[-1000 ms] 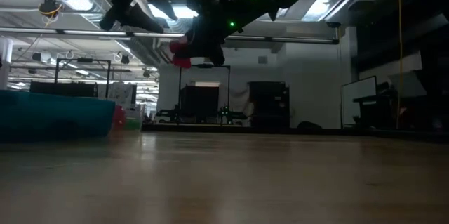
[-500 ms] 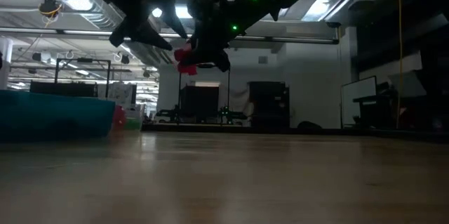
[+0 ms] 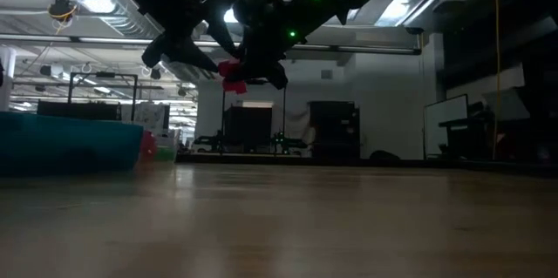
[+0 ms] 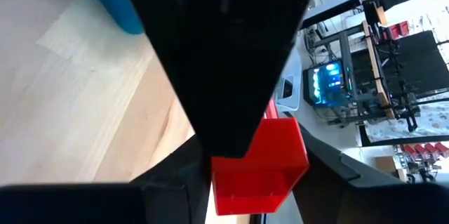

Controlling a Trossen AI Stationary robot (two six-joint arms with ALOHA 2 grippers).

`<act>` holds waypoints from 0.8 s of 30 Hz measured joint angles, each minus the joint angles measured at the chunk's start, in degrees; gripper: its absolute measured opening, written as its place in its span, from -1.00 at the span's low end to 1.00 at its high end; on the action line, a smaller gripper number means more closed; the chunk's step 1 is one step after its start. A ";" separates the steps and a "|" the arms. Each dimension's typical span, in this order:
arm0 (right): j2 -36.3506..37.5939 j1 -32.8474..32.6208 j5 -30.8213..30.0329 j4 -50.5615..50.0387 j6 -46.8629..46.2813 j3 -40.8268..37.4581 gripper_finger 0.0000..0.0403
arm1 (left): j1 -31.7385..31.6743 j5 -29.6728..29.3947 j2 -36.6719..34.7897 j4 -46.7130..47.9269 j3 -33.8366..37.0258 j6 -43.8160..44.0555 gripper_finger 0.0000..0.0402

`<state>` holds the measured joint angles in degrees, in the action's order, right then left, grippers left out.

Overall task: Sort blocks by size
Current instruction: Put the red 2 stud game piece into the transparent bin

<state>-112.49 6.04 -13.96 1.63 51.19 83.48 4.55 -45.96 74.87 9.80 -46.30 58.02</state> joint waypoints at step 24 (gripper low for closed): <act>0.00 -0.11 7.12 -3.26 0.10 0.01 -0.22 | 0.47 9.15 -4.13 2.58 -0.07 -41.66 -0.01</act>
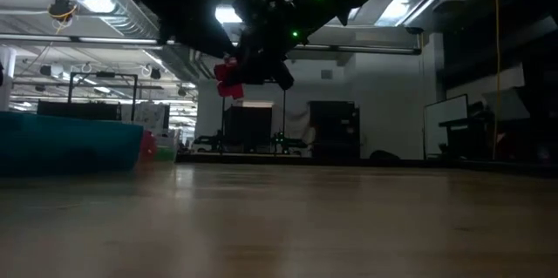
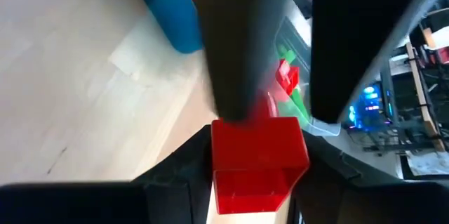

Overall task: Sort blocks by size
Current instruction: Put the red 2 stud game piece into the transparent bin

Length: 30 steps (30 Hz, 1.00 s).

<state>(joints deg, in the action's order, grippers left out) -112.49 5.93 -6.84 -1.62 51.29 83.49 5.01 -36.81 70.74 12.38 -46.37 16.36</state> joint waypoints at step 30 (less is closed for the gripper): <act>0.00 -1.88 0.21 2.20 0.13 0.01 -0.22 | -0.02 0.84 -0.42 8.03 -0.02 -4.30 -0.01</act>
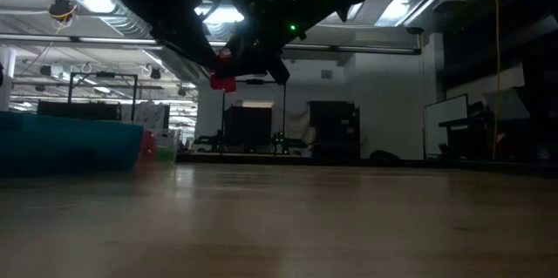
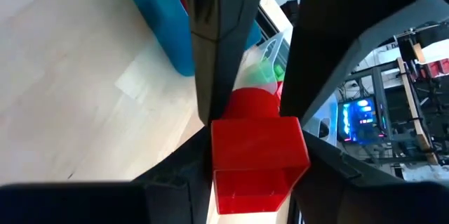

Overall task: Sort blocks by size
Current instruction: Put the red 2 stud game piece into the transparent bin

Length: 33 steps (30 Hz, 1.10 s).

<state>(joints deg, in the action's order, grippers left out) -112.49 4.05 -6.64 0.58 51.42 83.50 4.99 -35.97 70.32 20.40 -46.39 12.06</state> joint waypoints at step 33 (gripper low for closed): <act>-0.02 0.02 -0.24 0.50 0.09 -0.02 -0.22 | -1.77 4.04 0.00 0.24 0.02 2.77 -0.43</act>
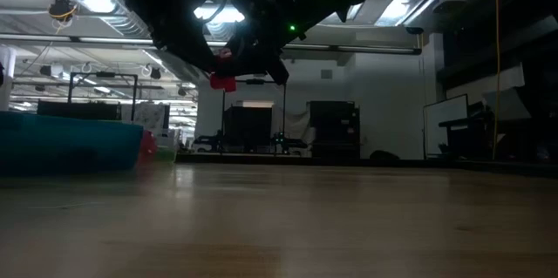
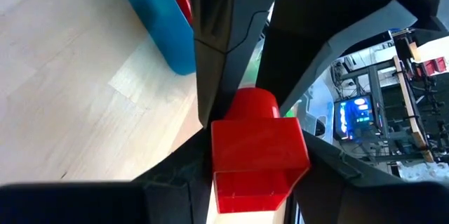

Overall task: Sort blocks by size
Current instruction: Put the red 2 stud game piece into the transparent bin

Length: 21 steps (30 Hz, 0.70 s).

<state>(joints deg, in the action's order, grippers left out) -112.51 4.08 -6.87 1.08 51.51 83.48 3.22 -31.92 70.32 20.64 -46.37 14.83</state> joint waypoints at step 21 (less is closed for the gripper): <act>7.54 0.07 -1.31 -8.65 0.00 0.02 -0.22 | 0.02 -1.84 -7.75 6.23 0.02 -6.32 0.08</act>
<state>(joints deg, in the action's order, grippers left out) -104.97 4.14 -8.19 -7.57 51.51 83.50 3.25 -33.76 62.57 26.87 -46.35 8.51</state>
